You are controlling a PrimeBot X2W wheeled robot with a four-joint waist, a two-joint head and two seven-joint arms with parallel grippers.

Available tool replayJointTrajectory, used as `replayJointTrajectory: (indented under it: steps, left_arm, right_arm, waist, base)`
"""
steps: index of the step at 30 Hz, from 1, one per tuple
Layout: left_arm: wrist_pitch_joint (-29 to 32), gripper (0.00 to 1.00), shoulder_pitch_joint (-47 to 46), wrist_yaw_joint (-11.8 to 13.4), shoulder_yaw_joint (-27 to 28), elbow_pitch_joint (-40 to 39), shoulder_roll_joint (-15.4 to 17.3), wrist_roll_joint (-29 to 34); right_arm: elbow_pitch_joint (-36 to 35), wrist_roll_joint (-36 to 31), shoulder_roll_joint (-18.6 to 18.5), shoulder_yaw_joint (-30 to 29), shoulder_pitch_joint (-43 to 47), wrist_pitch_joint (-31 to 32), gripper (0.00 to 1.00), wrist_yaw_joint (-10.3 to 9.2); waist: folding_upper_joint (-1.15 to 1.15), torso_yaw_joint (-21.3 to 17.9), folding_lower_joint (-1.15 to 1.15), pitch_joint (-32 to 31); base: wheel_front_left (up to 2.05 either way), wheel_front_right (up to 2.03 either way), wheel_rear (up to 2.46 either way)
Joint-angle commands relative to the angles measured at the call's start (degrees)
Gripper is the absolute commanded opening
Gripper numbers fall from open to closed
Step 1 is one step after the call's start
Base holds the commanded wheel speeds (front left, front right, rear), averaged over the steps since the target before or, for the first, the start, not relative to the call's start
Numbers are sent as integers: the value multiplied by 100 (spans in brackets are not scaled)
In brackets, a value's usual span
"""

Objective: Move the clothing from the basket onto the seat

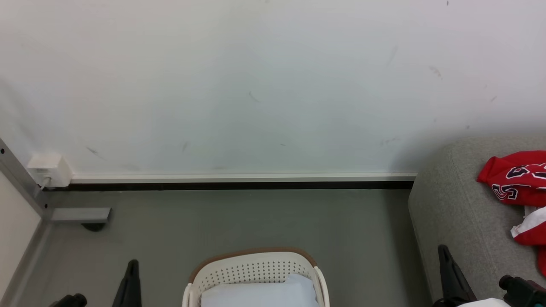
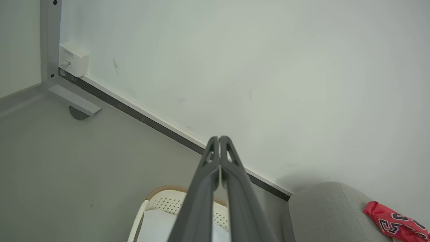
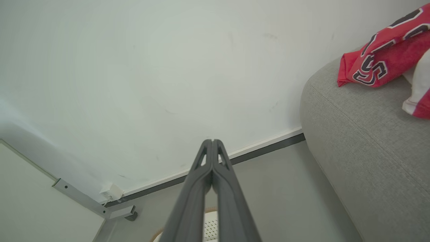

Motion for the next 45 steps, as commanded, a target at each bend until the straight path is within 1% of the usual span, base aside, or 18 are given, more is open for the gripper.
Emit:
replayJointTrajectory:
  steps: [1,2,12,26,45]
  left_arm:
    - [53,0,-171,-14,20,-102,40,-264]
    - [53,0,-171,-14,20,-102,40,-264]
    - [273,0,-238,-37,40,-123,42,-1111]
    - [551,0,-326,-63,71,-143,46,-2145]
    - [867,0,-422,-96,109,-166,49,-3324]
  right_arm:
    - [-115,245,-30,-72,-144,47,0,-2]
    - [-115,245,-30,-72,-144,47,0,-2]
    - [-161,1003,-35,-235,-176,257,0,-3]
    - [-219,1930,-36,-446,-212,525,0,-4]
    - [-278,2993,-28,-696,-244,843,0,-6]
  waist:
    - [0,4,0,3]
    - [0,4,0,3]
    - [0,23,0,22]
    - [0,50,0,49]
    - [0,87,0,86]
  base:
    - [0,0,0]
    - [0,0,0]
    - [0,0,0]
    - [0,0,0]
    - [0,0,0]
